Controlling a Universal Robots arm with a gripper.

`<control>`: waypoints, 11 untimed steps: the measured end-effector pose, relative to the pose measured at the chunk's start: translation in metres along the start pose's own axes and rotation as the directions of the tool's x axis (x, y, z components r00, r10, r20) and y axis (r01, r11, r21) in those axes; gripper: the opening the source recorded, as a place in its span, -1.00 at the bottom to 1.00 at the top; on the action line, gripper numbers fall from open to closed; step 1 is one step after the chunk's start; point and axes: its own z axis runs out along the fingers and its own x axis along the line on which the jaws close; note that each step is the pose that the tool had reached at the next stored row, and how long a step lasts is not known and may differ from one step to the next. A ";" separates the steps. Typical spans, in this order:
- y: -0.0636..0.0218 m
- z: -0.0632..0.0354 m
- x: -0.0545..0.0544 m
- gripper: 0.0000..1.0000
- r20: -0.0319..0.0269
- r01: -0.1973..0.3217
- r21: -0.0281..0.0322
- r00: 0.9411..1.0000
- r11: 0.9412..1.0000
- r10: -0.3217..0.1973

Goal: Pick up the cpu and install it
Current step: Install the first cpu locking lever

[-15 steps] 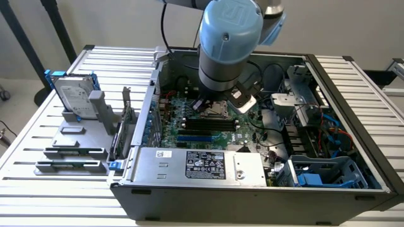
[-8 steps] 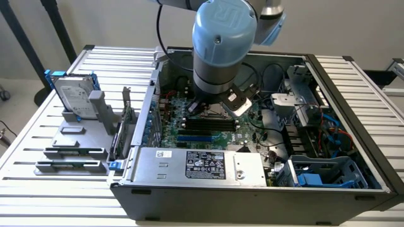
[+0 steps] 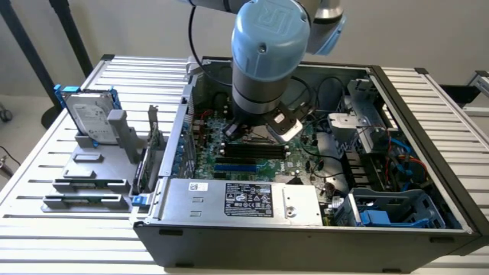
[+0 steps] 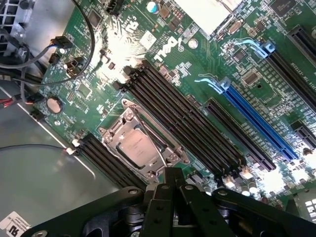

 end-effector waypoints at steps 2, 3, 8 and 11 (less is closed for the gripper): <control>-0.0005 0.0002 -0.001 -0.79 0.003 -0.002 0.003 1.000 1.000 0.002; -0.0006 0.0003 -0.001 -0.79 0.004 -0.003 0.004 1.000 1.000 0.003; -0.0001 0.0020 -0.001 -0.79 0.008 -0.001 0.007 1.000 1.000 0.001; 0.0003 0.0036 -0.002 -0.79 0.009 0.003 0.009 1.000 1.000 -0.003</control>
